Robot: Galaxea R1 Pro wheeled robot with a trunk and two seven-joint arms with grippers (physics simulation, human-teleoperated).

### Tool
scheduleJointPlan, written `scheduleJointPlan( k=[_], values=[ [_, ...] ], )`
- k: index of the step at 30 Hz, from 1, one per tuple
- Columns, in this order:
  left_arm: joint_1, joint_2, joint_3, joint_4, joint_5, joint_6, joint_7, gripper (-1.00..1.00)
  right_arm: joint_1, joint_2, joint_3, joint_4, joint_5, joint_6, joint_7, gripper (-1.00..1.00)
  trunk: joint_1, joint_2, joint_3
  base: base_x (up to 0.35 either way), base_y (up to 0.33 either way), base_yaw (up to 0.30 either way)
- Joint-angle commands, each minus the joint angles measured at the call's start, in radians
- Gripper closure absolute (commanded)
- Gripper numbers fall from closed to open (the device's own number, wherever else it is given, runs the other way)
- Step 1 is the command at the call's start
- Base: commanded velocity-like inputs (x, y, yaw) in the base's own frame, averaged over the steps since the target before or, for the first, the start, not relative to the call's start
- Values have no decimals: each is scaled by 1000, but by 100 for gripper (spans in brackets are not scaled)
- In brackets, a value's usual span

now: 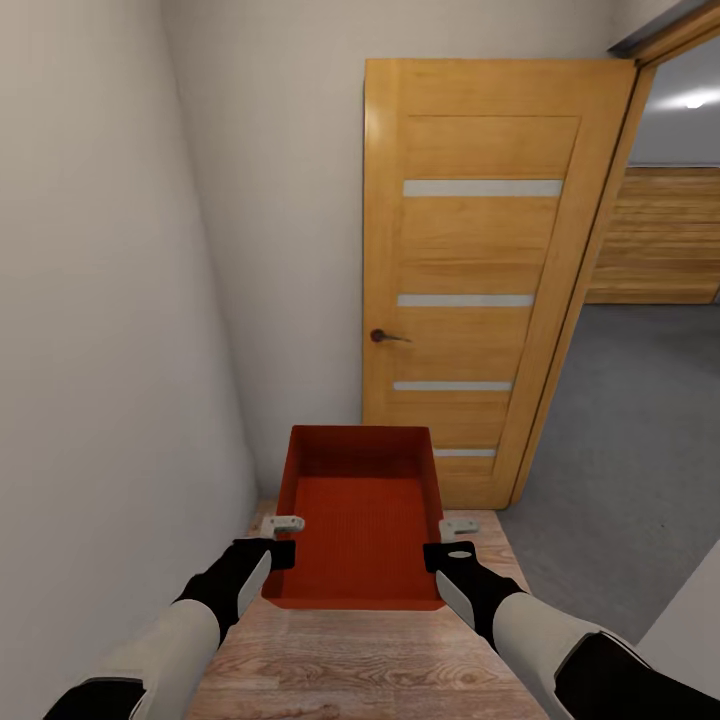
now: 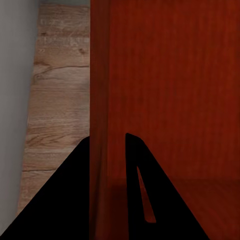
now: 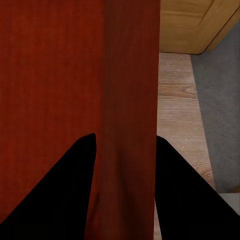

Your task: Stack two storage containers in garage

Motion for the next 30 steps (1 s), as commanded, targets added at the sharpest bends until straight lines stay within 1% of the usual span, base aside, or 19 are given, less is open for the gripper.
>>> scheduleJointPlan(
  k=[1, 9, 24, 30],
  values=[
    [-1, 4, -8, -3, 10, 5, 9, 100, -1, -1, 6, -3, -15, 9, -7, 100, 1, -3, -2, 0, 0, 0],
    [-1, 4, -8, -3, 10, 5, 13, 100, -1, -1, 6, -3, -15, 8, -8, 100, 1, -3, -2, 26, 4, 0],
    [-1, 4, -8, -2, 10, 5, 13, 100, -1, 0, 6, -3, -15, 8, -8, 100, 1, -3, -2, 295, 86, 0],
    [-1, 4, -8, -3, 10, 5, 13, 100, -1, -1, 6, -3, -15, 8, -7, 100, 1, -3, -2, 19, 3, 0]
  ],
)
